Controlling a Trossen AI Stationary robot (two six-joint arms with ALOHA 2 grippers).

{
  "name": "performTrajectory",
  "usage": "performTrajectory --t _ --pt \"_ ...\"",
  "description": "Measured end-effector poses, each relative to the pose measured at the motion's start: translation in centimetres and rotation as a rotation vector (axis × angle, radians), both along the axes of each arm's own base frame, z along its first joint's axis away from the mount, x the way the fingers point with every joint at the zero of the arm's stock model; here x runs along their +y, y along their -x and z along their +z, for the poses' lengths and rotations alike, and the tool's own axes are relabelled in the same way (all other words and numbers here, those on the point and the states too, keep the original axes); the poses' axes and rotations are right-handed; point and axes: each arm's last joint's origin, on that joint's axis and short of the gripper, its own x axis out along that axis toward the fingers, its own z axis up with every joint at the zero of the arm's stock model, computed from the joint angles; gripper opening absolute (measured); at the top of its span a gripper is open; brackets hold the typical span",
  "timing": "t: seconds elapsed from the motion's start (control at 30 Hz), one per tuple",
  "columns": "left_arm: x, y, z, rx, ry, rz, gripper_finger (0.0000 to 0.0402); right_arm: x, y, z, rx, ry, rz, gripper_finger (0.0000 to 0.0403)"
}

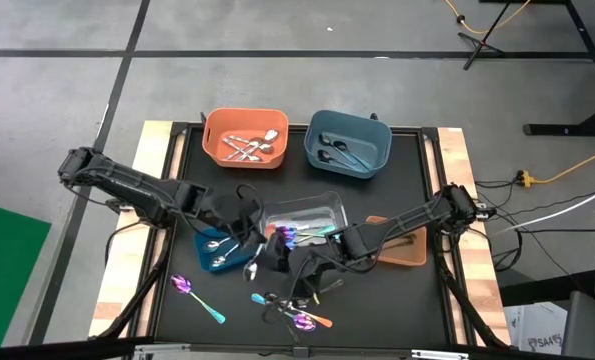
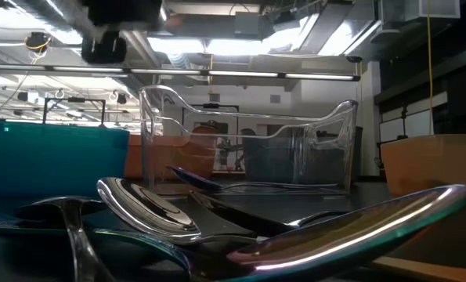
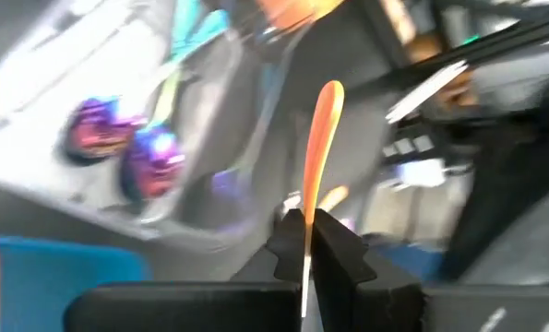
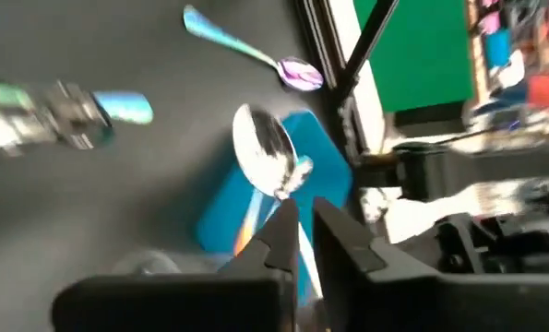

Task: Sort silverware by color (type)
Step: Put the orange spoon into the blue bin

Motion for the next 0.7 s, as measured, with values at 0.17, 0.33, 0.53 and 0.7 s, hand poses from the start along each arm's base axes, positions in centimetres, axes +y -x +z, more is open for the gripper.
performTrajectory --t 0.17,0.33,0.53,0.7 --pt "0.9 1.1 -1.3 0.172 -0.077 -0.075 0.0002 0.2 0.2 -0.2 0.055 -0.188 -0.115 0.0041" --pt "1.5 2.1 -2.2 0.305 -0.121 -0.161 0.0002 0.1 0.6 -0.6 0.133 -0.270 -0.155 0.0042" --pt "2.2 3.5 -3.0 0.454 -0.239 -0.246 0.0002 0.1 0.7 -0.8 0.161 -0.273 -0.161 0.0042" --pt "2.6 4.5 -3.4 0.566 -0.349 -0.215 0.0004 0.1 0.7 -0.8 0.163 -0.273 -0.162 0.0042"
